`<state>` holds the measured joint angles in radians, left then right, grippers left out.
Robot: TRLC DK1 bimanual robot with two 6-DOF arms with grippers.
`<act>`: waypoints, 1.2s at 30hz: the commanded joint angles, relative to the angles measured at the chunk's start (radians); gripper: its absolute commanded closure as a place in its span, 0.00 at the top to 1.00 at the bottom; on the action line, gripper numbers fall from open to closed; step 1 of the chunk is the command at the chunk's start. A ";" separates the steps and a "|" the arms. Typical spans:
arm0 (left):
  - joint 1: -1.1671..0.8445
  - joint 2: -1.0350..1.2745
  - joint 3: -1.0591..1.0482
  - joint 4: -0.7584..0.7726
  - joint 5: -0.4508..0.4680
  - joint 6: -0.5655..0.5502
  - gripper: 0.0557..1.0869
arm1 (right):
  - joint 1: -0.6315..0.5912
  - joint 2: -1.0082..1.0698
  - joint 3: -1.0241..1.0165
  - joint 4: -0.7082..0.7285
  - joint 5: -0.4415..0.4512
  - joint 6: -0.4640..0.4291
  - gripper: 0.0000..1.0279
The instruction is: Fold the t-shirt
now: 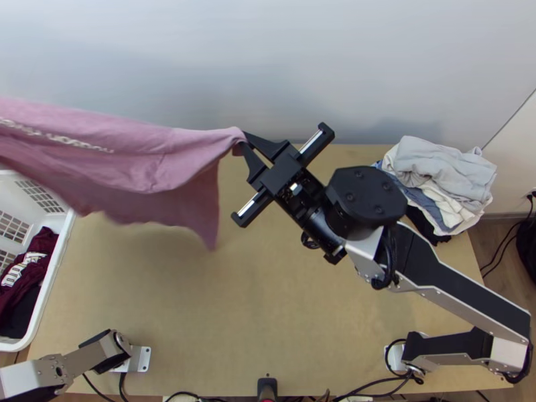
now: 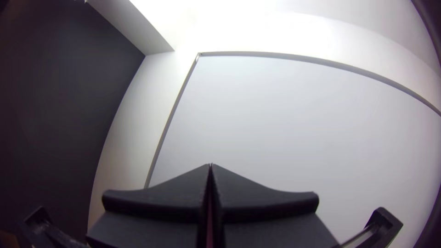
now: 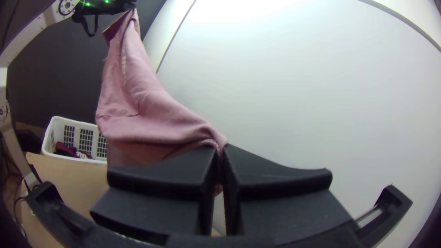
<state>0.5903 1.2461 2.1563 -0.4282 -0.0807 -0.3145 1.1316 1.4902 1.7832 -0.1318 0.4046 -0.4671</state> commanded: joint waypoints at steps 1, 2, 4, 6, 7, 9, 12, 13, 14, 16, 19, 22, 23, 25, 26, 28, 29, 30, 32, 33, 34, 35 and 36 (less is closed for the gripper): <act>0.065 -0.030 0.045 0.032 -0.019 0.011 0.04 | 0.033 0.001 0.004 0.054 0.016 -0.018 0.03; 0.065 -0.028 0.031 0.029 -0.016 0.011 0.04 | 0.034 0.001 -0.001 0.050 0.019 -0.016 0.03; 0.055 -0.025 -0.019 0.025 -0.016 0.009 0.04 | 0.036 -0.005 -0.016 0.029 0.020 -0.001 0.03; 0.028 -0.022 -0.093 0.037 -0.016 -0.001 0.04 | 0.039 -0.016 -0.038 -0.005 0.019 0.028 0.03; -0.006 -0.016 -0.127 0.042 -0.019 -0.001 0.04 | 0.042 -0.019 -0.048 -0.035 0.019 0.050 0.03; -0.092 -0.002 -0.210 0.078 -0.060 0.003 0.04 | 0.042 -0.036 -0.088 -0.072 0.016 0.081 0.03; -0.244 0.019 -0.339 0.158 -0.140 0.052 0.04 | 0.036 -0.079 -0.192 -0.075 -0.001 0.114 0.03; -0.299 0.029 -0.377 0.186 -0.171 0.077 0.04 | 0.033 -0.091 -0.225 -0.081 -0.004 0.134 0.03; -0.356 0.042 -0.421 0.223 -0.197 0.098 0.04 | 0.030 -0.107 -0.261 -0.084 -0.006 0.151 0.03; -0.451 0.070 -0.497 0.307 -0.245 0.140 0.04 | 0.010 -0.133 -0.331 -0.084 -0.018 0.189 0.03; -0.572 0.138 -0.562 0.382 -0.289 0.160 0.04 | -0.027 -0.163 -0.419 -0.086 -0.044 0.232 0.03; -0.693 0.227 -0.589 0.427 -0.314 0.176 0.04 | -0.059 -0.192 -0.493 -0.088 -0.064 0.248 0.03; -0.725 0.262 -0.592 0.450 -0.321 0.176 0.04 | -0.076 -0.205 -0.519 -0.089 -0.078 0.257 0.03; -0.793 0.337 -0.582 0.490 -0.340 0.189 0.04 | -0.128 -0.231 -0.576 -0.091 -0.098 0.278 0.03; -0.825 0.377 -0.572 0.510 -0.344 0.199 0.04 | -0.156 -0.246 -0.610 -0.091 -0.104 0.289 0.03; -0.882 0.461 -0.538 0.528 -0.357 0.201 0.04 | -0.217 -0.283 -0.683 -0.086 -0.115 0.314 0.03; -0.908 0.504 -0.515 0.534 -0.366 0.203 0.04 | -0.245 -0.303 -0.722 -0.083 -0.119 0.323 0.03; -0.934 0.547 -0.490 0.540 -0.369 0.203 0.04 | -0.274 -0.326 -0.763 -0.080 -0.121 0.334 0.03; -0.981 0.638 -0.429 0.542 -0.373 0.204 0.04 | -0.320 -0.378 -0.841 -0.075 -0.128 0.346 0.03; -1.005 0.679 -0.394 0.542 -0.375 0.204 0.04 | -0.343 -0.403 -0.880 -0.075 -0.132 0.347 0.03; -1.029 0.722 -0.355 0.542 -0.376 0.207 0.04 | -0.366 -0.429 -0.915 -0.077 -0.139 0.351 0.03; -1.049 0.766 -0.316 0.542 -0.383 0.215 0.04 | -0.383 -0.458 -0.946 -0.078 -0.144 0.351 0.03; -1.069 0.805 -0.277 0.542 -0.389 0.230 0.04 | -0.401 -0.485 -0.976 -0.083 -0.150 0.352 0.03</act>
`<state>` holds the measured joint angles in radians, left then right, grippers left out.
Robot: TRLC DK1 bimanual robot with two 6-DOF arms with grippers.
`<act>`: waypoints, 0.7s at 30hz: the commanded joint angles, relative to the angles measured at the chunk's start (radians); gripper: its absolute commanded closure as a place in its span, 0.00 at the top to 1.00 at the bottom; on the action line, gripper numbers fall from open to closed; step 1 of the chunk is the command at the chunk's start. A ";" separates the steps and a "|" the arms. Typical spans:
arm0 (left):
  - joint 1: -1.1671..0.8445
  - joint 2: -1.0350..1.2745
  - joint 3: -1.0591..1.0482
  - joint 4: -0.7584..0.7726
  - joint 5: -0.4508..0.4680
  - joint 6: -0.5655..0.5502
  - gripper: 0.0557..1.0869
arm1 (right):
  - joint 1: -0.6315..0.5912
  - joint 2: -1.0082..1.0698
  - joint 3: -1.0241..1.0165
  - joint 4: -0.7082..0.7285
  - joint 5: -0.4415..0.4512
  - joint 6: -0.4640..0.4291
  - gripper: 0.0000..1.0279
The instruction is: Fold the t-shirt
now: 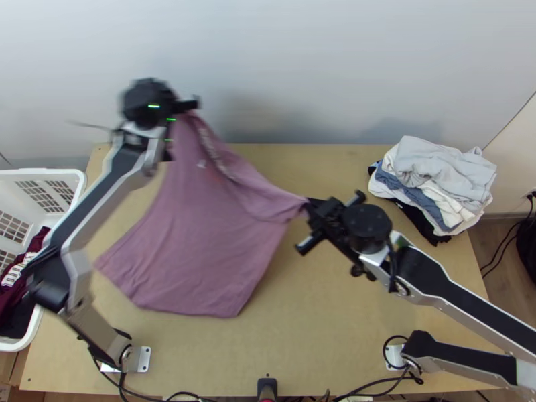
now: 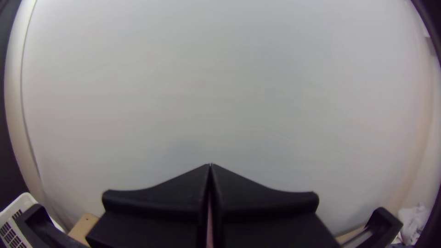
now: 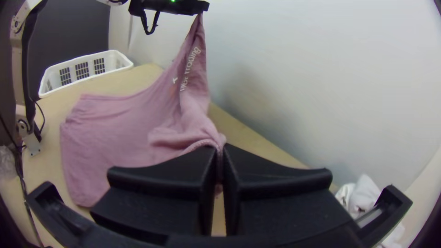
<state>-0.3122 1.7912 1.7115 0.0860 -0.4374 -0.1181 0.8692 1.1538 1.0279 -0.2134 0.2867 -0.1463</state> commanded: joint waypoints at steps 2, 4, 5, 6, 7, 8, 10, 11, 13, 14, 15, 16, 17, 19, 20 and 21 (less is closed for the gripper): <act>-0.200 0.330 0.249 0.027 -0.037 0.037 0.04 | -0.168 -0.195 -0.259 -0.032 -0.040 0.050 0.03; -0.232 0.393 0.327 0.027 -0.038 0.037 0.04 | -0.187 -0.240 -0.295 -0.060 -0.040 0.071 0.03; -0.249 0.422 0.364 0.026 -0.038 0.037 0.04 | -0.187 -0.259 -0.312 -0.073 -0.038 0.083 0.03; -0.268 0.453 0.402 0.021 -0.041 0.038 0.04 | -0.190 -0.278 -0.325 -0.086 -0.038 0.097 0.03; -0.288 0.479 0.438 0.012 -0.043 0.037 0.04 | -0.196 -0.295 -0.341 -0.099 -0.038 0.109 0.03; -0.306 0.504 0.467 0.011 -0.046 0.037 0.04 | -0.208 -0.307 -0.351 -0.110 -0.038 0.117 0.03; -0.338 0.536 0.505 0.009 -0.049 0.038 0.04 | -0.226 -0.330 -0.373 -0.130 -0.038 0.134 0.03; -0.354 0.553 0.520 0.011 -0.047 0.038 0.04 | -0.239 -0.341 -0.384 -0.136 -0.038 0.139 0.03; -0.383 0.583 0.539 0.011 -0.046 0.038 0.04 | -0.271 -0.362 -0.402 -0.152 -0.038 0.149 0.03; -0.396 0.599 0.548 0.011 -0.046 0.038 0.04 | -0.285 -0.373 -0.408 -0.161 -0.038 0.157 0.03; -0.413 0.613 0.556 0.011 -0.043 0.038 0.04 | -0.299 -0.385 -0.414 -0.169 -0.038 0.162 0.03; -0.429 0.626 0.563 0.011 -0.041 0.038 0.04 | -0.311 -0.399 -0.422 -0.178 -0.038 0.165 0.03; -0.444 0.642 0.574 0.011 -0.038 0.038 0.04 | -0.320 -0.413 -0.430 -0.188 -0.038 0.169 0.03; -0.475 0.669 0.586 0.017 -0.027 0.038 0.04 | -0.328 -0.440 -0.445 -0.211 -0.038 0.182 0.03; -0.490 0.685 0.593 0.018 -0.027 0.038 0.04 | -0.335 -0.453 -0.453 -0.224 -0.038 0.183 0.03; -0.505 0.702 0.602 0.020 -0.027 0.038 0.04 | -0.345 -0.465 -0.459 -0.238 -0.038 0.185 0.03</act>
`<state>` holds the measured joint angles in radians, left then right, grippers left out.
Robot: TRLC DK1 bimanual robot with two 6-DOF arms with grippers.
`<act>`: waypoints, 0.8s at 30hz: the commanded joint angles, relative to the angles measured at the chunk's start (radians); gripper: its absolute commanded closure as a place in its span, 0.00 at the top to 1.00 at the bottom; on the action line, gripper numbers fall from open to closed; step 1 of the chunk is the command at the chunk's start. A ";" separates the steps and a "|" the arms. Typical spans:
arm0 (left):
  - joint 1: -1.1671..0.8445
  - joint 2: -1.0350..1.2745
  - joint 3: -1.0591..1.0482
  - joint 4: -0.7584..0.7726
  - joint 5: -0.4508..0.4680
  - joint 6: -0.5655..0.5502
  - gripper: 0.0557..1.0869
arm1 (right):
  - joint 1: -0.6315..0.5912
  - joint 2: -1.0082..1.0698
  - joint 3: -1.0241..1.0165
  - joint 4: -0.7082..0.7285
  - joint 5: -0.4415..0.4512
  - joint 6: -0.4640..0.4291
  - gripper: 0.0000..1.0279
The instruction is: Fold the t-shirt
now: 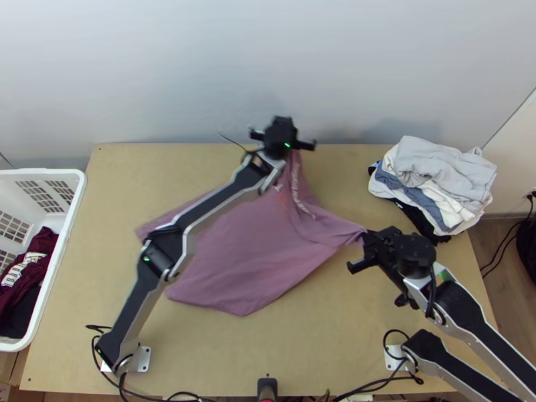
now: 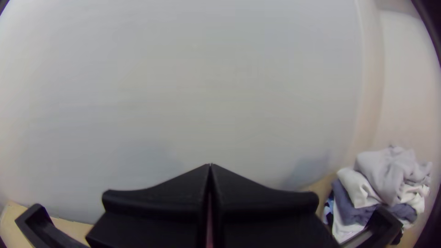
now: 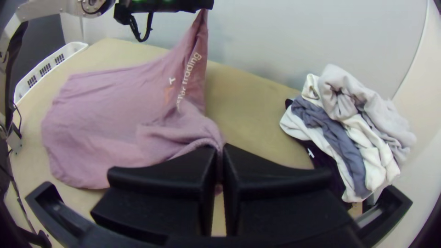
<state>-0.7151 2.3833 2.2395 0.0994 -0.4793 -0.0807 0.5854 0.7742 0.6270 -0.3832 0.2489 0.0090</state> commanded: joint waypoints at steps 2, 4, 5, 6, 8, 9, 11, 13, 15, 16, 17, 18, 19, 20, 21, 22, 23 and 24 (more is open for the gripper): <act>-0.126 0.142 0.083 0.022 0.015 0.001 0.04 | -0.073 -0.104 -0.062 -0.102 0.000 0.034 0.03; -0.139 0.168 0.083 0.040 0.010 0.004 0.04 | -0.101 -0.136 -0.066 -0.144 0.000 0.034 0.03; -0.141 0.178 0.085 0.042 0.005 0.004 0.04 | -0.111 -0.154 -0.067 -0.168 0.000 0.034 0.03; -0.142 0.186 0.083 0.049 -0.008 0.004 0.04 | -0.114 -0.174 -0.069 -0.191 0.000 0.036 0.03; -0.139 0.189 0.083 0.056 -0.036 0.002 0.05 | -0.113 -0.208 -0.069 -0.238 0.000 0.055 0.03; -0.139 0.189 0.083 0.060 -0.058 0.001 0.14 | -0.111 -0.220 -0.070 -0.256 0.000 0.065 0.03; -0.139 0.180 0.081 0.056 -0.062 0.002 0.48 | -0.111 -0.239 -0.076 -0.273 0.000 0.074 0.03; -0.139 0.163 0.081 0.039 -0.062 0.002 0.83 | -0.113 -0.236 -0.072 -0.278 0.000 0.086 0.03; -0.141 0.137 0.081 0.002 -0.062 0.002 0.88 | -0.113 -0.230 -0.072 -0.273 -0.002 0.094 0.03; -0.141 0.120 0.081 -0.018 -0.062 0.002 0.90 | -0.113 -0.225 -0.072 -0.269 -0.002 0.095 0.03; -0.139 0.097 0.080 -0.043 -0.062 0.001 0.93 | -0.113 -0.219 -0.070 -0.263 -0.002 0.095 0.03; -0.138 0.076 0.080 -0.063 -0.062 -0.002 0.93 | -0.113 -0.210 -0.067 -0.255 -0.002 0.095 0.03; -0.135 0.051 0.075 -0.083 -0.062 -0.005 0.95 | -0.113 -0.199 -0.061 -0.247 -0.002 0.095 0.03; -0.132 0.027 0.069 -0.102 -0.062 -0.011 0.95 | -0.113 -0.190 -0.056 -0.240 -0.002 0.095 0.03; -0.129 0.002 0.066 -0.122 -0.062 -0.014 0.95 | -0.113 -0.177 -0.050 -0.230 -0.002 0.095 0.03; -0.127 -0.026 0.062 -0.145 -0.062 -0.016 0.95 | -0.113 -0.167 -0.047 -0.223 -0.002 0.095 0.03; -0.124 -0.049 0.060 -0.175 -0.062 -0.016 0.95 | -0.113 -0.159 -0.043 -0.217 -0.002 0.103 0.03; -0.122 -0.072 0.060 -0.205 -0.064 -0.016 0.95 | -0.113 -0.150 -0.036 -0.212 -0.002 0.111 0.03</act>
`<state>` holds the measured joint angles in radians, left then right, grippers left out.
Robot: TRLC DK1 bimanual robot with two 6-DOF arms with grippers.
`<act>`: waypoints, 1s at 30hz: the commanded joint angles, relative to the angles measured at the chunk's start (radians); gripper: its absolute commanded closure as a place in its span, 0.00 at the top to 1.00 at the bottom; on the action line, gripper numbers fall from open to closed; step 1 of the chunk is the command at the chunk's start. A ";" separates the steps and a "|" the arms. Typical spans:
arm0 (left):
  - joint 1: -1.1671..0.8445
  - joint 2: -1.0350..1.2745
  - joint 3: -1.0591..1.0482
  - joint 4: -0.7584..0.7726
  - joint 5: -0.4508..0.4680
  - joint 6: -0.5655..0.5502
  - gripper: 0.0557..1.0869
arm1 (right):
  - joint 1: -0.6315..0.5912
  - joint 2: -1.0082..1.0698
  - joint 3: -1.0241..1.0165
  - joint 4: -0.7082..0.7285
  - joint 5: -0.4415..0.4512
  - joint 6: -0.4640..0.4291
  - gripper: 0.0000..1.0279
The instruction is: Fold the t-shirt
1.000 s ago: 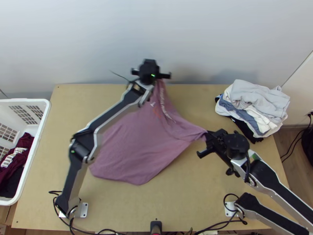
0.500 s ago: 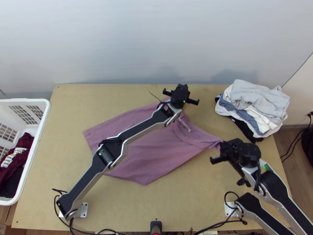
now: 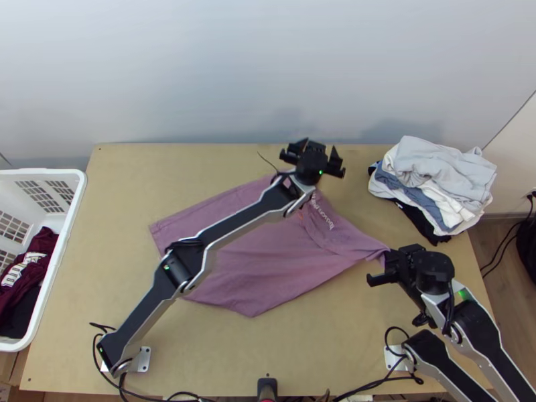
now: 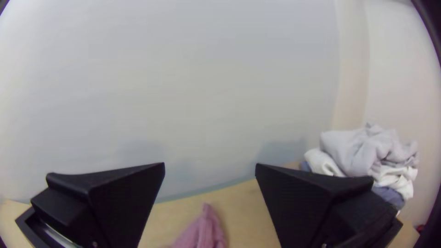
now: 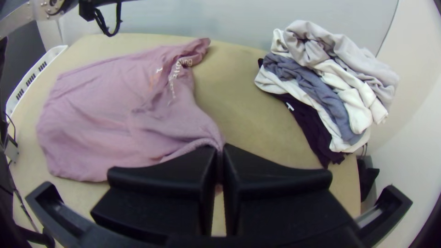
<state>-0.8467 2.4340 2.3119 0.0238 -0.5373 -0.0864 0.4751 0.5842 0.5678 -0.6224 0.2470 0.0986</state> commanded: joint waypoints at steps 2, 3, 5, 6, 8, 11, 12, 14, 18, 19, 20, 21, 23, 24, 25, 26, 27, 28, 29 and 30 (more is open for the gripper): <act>0.011 -0.174 -0.012 -0.219 -0.006 -0.027 0.95 | -0.004 0.054 0.029 0.043 -0.008 0.029 0.03; 0.012 -0.201 -0.017 -0.269 -0.006 -0.032 0.95 | -0.006 0.062 0.033 0.050 -0.009 0.032 0.03; 0.009 -0.262 -0.046 -0.369 -0.004 -0.053 0.95 | -0.010 0.080 0.044 0.067 -0.011 0.033 0.03; 0.006 -0.293 -0.071 -0.421 -0.004 -0.062 0.95 | -0.013 0.088 0.049 0.076 -0.011 0.033 0.03; -0.005 -0.343 -0.118 -0.519 -0.006 -0.076 0.95 | -0.021 0.103 0.061 0.085 -0.012 0.035 0.03; -0.028 -0.421 -0.213 -0.659 -0.009 -0.115 0.95 | -0.027 0.124 0.073 0.102 -0.012 0.036 0.03; -0.038 -0.460 -0.272 -0.667 -0.010 -0.121 0.95 | -0.030 0.131 0.075 0.110 -0.012 0.036 0.03; -0.055 -0.547 -0.399 -0.659 -0.009 -0.139 0.95 | -0.035 0.147 0.081 0.121 -0.012 0.041 0.03; -0.101 -0.696 -0.626 -0.657 -0.007 -0.187 0.95 | -0.050 0.181 0.095 0.141 -0.017 0.047 0.03; -0.112 -0.730 -0.678 -0.657 -0.007 -0.200 0.95 | -0.053 0.189 0.098 0.144 -0.018 0.049 0.03; -0.126 -0.760 -0.732 -0.657 -0.003 -0.210 0.95 | -0.055 0.195 0.099 0.145 -0.018 0.050 0.03; -0.135 -0.793 -0.784 -0.657 0.003 -0.223 0.95 | -0.055 0.200 0.099 0.150 -0.020 0.050 0.03; -0.158 -0.848 -0.875 -0.660 0.025 -0.240 0.95 | -0.055 0.204 0.099 0.156 -0.023 0.052 0.03; -0.167 -0.872 -0.916 -0.660 0.031 -0.245 0.95 | -0.055 0.207 0.099 0.158 -0.023 0.052 0.03; -0.178 -0.897 -0.956 -0.662 0.036 -0.245 0.95 | -0.055 0.210 0.099 0.158 -0.023 0.052 0.03; -0.186 -0.921 -0.996 -0.667 0.046 -0.245 0.95 | -0.055 0.210 0.099 0.159 -0.025 0.052 0.03; -0.196 -0.948 -1.034 -0.671 0.056 -0.245 0.95 | -0.055 0.215 0.099 0.161 -0.025 0.052 0.03; -0.209 -0.974 -1.076 -0.677 0.069 -0.243 0.95 | -0.055 0.218 0.099 0.161 -0.025 0.052 0.03; -0.224 -1.000 -1.112 -0.683 0.080 -0.239 0.95 | -0.053 0.221 0.099 0.164 -0.025 0.052 0.03; -0.242 -1.024 -1.143 -0.694 0.091 -0.236 0.95 | -0.055 0.226 0.098 0.168 -0.025 0.052 0.03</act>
<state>-1.0100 1.5875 1.4311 -0.6392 -0.4976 -0.3122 0.4236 0.7837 0.6632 -0.4698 0.2260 0.1493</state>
